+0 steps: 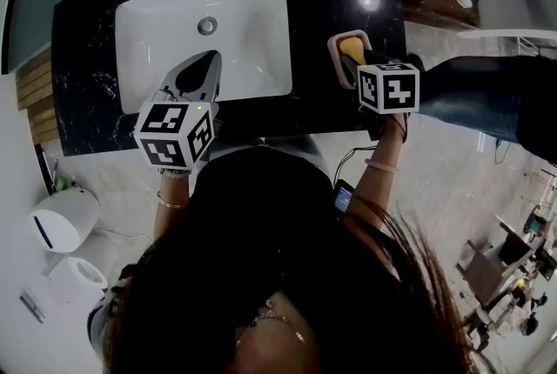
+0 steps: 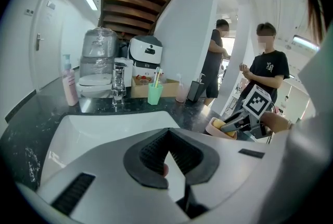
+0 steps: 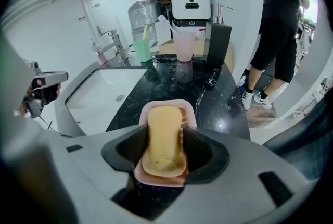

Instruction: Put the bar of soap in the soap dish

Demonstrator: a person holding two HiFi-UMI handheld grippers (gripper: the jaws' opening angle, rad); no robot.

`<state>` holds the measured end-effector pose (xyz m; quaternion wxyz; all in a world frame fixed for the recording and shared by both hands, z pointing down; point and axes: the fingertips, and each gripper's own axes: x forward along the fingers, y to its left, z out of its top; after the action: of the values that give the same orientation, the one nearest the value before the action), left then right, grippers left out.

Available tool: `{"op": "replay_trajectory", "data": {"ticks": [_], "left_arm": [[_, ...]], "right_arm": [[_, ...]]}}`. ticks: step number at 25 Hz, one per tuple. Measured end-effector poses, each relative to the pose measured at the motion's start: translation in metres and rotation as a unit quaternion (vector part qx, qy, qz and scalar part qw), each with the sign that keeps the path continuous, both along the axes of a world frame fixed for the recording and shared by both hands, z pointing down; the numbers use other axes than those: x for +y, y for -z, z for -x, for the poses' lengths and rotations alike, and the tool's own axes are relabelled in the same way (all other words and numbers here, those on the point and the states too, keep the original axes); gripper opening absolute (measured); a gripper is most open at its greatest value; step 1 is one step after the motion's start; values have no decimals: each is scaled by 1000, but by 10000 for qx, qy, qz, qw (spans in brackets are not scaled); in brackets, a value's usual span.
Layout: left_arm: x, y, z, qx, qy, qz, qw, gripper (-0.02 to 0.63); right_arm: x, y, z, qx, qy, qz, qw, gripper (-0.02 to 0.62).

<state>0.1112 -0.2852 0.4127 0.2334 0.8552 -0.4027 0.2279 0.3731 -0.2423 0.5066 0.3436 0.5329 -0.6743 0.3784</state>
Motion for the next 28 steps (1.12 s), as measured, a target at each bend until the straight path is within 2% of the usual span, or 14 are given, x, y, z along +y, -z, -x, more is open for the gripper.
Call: {"op": "replay_trajectory", "data": {"ticks": [5,18,24,28], "left_arm": [[-2,6,9,-13,-90,-63,9999,-5],[-3,19,8,106,-640,-153,9978,-5],[-2,26,4,155,-874,-217,9958,-5],[-2,27,7,149,-968,-219,9949,-5]], "right_arm": [[4,9,-3,94,-258,-154,9995,207],[27,46,8,-145,-877,-786,9929,206],[34,84,25,-612,-1025,-1520,9811,160],[36,108,40,-654,-945,-1859,9758,129]]}}
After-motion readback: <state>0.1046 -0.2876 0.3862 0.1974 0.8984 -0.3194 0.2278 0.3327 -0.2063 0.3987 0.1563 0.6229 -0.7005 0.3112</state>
